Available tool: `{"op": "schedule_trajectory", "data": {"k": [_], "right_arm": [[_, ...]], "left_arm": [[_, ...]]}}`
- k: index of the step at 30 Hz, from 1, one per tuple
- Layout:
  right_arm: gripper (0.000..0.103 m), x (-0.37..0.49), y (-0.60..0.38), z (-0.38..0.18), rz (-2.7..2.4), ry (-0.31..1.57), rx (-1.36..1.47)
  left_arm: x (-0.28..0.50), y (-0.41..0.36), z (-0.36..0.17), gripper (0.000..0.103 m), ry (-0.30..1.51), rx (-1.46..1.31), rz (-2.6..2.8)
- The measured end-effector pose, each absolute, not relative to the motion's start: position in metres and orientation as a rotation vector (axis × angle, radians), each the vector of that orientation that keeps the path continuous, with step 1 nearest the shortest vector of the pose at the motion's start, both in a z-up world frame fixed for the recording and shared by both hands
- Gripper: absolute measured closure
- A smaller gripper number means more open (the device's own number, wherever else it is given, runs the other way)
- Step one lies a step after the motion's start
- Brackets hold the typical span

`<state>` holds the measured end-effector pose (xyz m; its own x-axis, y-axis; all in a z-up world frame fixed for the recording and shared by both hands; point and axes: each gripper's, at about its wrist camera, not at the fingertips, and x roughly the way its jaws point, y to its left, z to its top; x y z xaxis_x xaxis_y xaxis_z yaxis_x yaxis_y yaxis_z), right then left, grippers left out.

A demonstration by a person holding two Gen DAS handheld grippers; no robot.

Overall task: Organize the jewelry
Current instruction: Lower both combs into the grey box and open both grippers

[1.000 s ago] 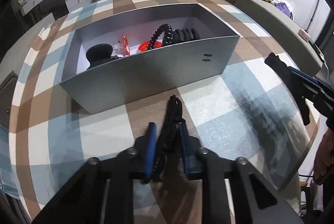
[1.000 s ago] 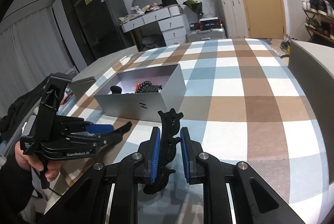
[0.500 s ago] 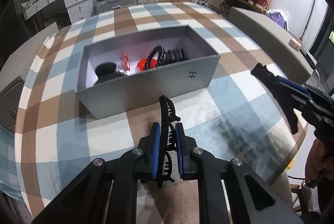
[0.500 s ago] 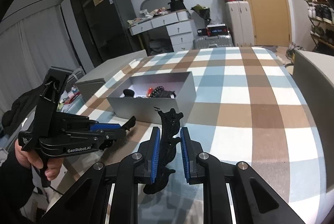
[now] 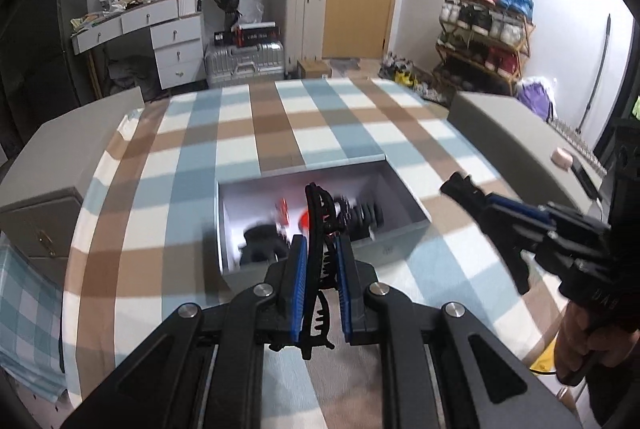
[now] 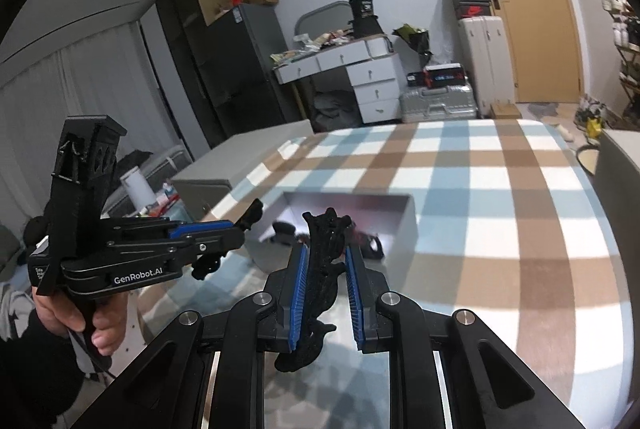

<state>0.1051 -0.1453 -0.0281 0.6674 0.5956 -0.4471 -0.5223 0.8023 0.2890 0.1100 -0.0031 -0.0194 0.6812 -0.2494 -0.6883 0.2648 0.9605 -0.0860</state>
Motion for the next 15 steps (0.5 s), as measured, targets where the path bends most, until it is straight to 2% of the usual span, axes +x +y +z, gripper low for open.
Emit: {"op": "schedule_trajectory", "data": {"k": [15], "right_arm": [[0.084, 0.164, -0.109, -0.014, 0.687, 0.544, 0.122]], "left_arm": [[0.152, 0.005, -0.015, 0.094, 0.723, -0.054, -0.320]]}}
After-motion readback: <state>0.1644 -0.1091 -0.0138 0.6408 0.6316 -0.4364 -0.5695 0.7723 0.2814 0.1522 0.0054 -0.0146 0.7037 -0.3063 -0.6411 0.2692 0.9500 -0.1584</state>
